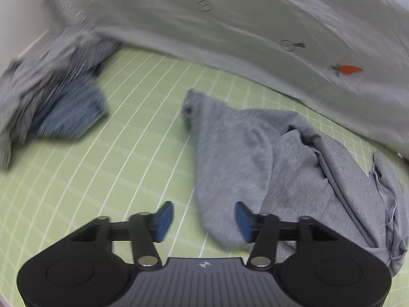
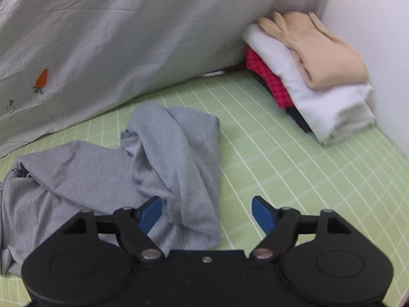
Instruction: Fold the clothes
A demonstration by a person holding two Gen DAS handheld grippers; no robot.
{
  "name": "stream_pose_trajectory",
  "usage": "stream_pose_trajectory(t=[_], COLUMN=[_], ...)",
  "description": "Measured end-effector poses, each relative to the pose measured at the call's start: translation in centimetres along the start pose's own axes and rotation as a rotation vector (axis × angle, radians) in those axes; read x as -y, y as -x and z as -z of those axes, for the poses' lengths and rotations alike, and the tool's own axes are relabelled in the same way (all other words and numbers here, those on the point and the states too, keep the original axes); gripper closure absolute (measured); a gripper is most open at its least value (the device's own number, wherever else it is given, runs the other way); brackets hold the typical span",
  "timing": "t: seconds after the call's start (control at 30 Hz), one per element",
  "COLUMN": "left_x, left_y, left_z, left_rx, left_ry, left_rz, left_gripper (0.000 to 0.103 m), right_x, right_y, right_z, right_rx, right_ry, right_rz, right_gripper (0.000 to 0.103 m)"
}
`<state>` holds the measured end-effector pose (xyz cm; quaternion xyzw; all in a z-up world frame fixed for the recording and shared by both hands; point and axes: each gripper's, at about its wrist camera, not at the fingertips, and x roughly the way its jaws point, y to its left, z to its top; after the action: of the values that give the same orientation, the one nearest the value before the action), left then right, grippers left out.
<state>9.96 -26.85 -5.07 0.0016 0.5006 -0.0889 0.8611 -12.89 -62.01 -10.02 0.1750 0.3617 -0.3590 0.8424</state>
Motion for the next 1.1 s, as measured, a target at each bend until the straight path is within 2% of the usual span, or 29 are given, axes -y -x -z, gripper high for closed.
stream_pose_trajectory(t=[0.17, 0.27, 0.4, 0.6, 0.73, 0.9, 1.0, 1.03, 1.07, 1.1], left_x=[2.9, 3.7, 4.6, 5.2, 5.1, 4.8, 4.8, 4.8, 4.8, 4.8], left_y=[-2.8, -5.0, -7.9, -10.6, -11.8, -12.2, -12.3, -12.3, -12.3, -12.2], left_z=[-1.3, -1.5, -1.9, -2.2, -2.0, -1.9, -2.0, -2.0, -2.0, -2.1], left_rx=[-0.02, -0.053, -0.094, -0.134, -0.165, -0.174, -0.178, -0.178, -0.175, -0.173], left_ry=[-0.101, -0.129, -0.161, -0.164, -0.143, -0.127, -0.116, -0.113, -0.112, -0.111], left_rz=[0.018, -0.01, -0.05, -0.053, -0.095, -0.103, -0.104, -0.103, -0.098, -0.094], left_gripper=[0.036, 0.036, 0.036, 0.033, 0.033, 0.033, 0.034, 0.035, 0.039, 0.046], right_x=[-3.1, -4.9, -7.0, -8.9, -9.1, -9.1, -9.0, -9.1, -9.1, -9.1], right_y=[-2.0, -3.8, -6.3, -9.3, -10.7, -11.5, -12.5, -12.9, -13.3, -13.7], right_z=[-1.7, -2.3, -2.9, -3.8, -4.7, -6.1, -6.5, -6.5, -6.6, -6.6], right_rx=[0.013, 0.003, -0.011, 0.004, 0.023, 0.073, 0.055, 0.038, 0.019, 0.005], right_ry=[0.099, 0.171, 0.289, 0.416, 0.418, 0.401, 0.39, 0.392, 0.397, 0.402], right_rz=[-0.035, -0.041, -0.013, 0.02, 0.035, 0.023, -0.005, -0.016, -0.025, -0.024], right_gripper=[0.021, 0.021, 0.021, 0.022, 0.022, 0.023, 0.038, 0.05, 0.058, 0.061])
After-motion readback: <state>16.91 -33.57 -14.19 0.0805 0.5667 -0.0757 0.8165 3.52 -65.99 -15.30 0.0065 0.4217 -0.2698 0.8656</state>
